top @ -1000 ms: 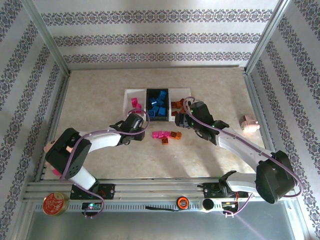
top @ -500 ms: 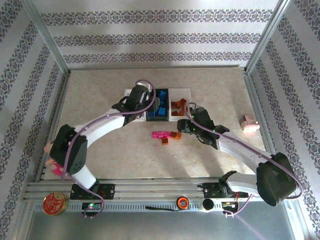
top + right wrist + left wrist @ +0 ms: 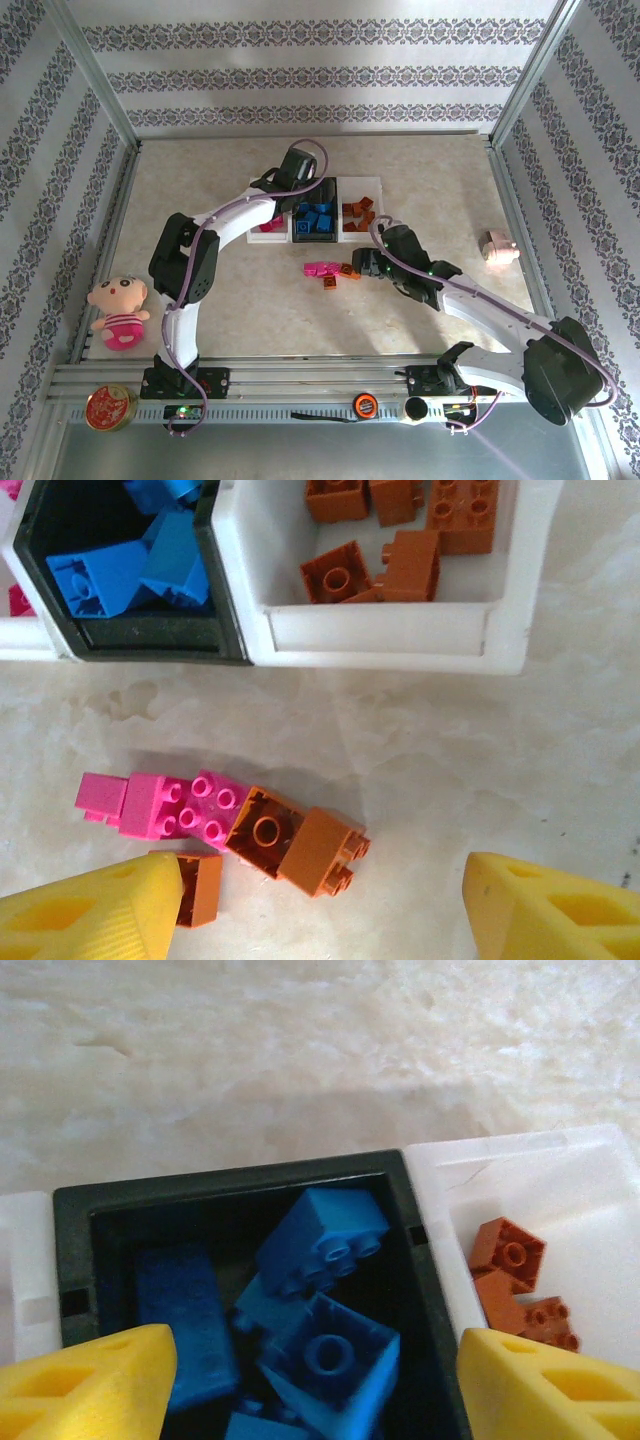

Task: Sort the legos into containers by color
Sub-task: Place the lego in the container, then pick up the lego from the center of the table.

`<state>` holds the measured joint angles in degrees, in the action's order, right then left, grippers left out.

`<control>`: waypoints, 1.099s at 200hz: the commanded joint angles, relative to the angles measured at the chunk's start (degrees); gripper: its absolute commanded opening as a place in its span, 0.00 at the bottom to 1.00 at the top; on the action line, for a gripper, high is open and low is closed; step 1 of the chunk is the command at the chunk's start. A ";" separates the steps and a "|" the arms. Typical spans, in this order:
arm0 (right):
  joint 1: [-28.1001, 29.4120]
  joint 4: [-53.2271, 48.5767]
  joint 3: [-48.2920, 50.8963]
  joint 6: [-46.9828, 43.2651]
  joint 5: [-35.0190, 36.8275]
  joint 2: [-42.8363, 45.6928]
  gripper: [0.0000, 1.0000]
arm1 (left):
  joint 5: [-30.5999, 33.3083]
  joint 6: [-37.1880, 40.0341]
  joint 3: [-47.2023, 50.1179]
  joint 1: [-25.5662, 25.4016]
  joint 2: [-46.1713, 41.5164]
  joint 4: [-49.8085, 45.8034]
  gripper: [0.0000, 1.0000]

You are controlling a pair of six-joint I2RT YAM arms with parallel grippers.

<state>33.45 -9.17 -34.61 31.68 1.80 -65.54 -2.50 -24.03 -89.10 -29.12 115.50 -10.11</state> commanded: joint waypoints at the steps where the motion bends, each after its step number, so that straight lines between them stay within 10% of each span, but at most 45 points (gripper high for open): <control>1: 1.01 1.29 1.60 1.97 -0.41 -0.09 0.75 | -2.94 -0.90 -0.60 0.47 -4.15 -0.94 0.79; 116: 2.27 7.16 0.41 4.27 -0.73 -13.95 0.72 | -6.84 -10.04 41.56 -3.64 -38.91 15.86 1.00; 220: -0.21 7.16 4.55 5.79 2.34 -11.13 0.58 | -6.48 -11.37 52.33 -4.15 -48.93 14.68 1.00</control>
<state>34.37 -1.87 -31.40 36.80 2.20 -79.48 -9.02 -34.79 -38.17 -32.64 67.96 3.38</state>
